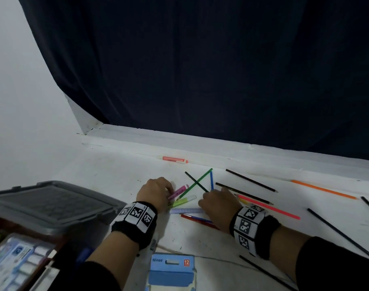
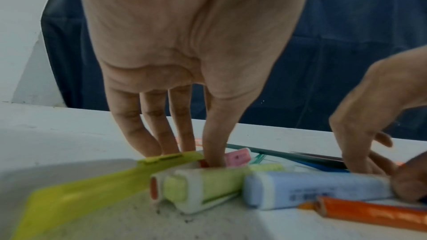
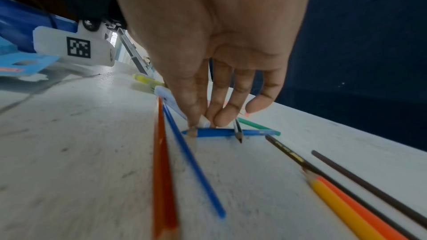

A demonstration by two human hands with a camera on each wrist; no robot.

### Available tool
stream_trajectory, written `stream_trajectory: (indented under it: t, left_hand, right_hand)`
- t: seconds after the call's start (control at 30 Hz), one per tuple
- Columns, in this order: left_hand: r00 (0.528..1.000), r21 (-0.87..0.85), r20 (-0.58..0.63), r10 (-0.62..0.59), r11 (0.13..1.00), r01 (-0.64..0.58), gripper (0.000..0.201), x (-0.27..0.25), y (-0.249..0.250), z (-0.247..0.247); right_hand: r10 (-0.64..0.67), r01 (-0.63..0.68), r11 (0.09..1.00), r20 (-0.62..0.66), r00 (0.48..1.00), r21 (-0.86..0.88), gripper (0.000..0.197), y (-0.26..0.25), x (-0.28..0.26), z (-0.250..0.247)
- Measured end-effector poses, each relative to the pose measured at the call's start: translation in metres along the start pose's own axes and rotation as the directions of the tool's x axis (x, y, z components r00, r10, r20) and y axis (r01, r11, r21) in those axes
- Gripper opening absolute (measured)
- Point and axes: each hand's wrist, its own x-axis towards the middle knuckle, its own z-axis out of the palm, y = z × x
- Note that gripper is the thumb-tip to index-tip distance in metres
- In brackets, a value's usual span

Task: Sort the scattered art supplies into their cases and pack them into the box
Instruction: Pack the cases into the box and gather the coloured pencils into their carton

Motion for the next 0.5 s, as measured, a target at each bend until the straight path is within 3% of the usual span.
stream_trajectory:
  t: [0.3,0.37,0.43,0.5]
  left_hand:
    - [0.999,-0.164,-0.046,0.001,0.986,-0.008,0.024,-0.030,0.011,-0.009]
    - [1.000,-0.109,-0.007,0.013,0.994,-0.014,0.024,-0.039,0.015,-0.012]
    - [1.000,-0.093,0.031,-0.005,0.996,0.008,0.037,-0.046,0.016,-0.012]
    - [1.000,-0.111,0.018,-0.022,0.994,0.024,0.038,-0.054,0.020,-0.012]
  right_hand:
    - [0.131,-0.094,0.972,-0.164,0.978,0.216,0.017,0.034,-0.084,-0.019]
    - [0.192,-0.113,0.931,-0.203,0.960,0.346,0.009,0.039,-0.113,-0.022]
    - [0.268,-0.136,0.867,-0.219,0.938,0.479,0.010,0.041,-0.142,-0.023]
    - [0.343,-0.143,0.802,-0.252,0.905,0.580,0.011,0.042,-0.170,-0.021]
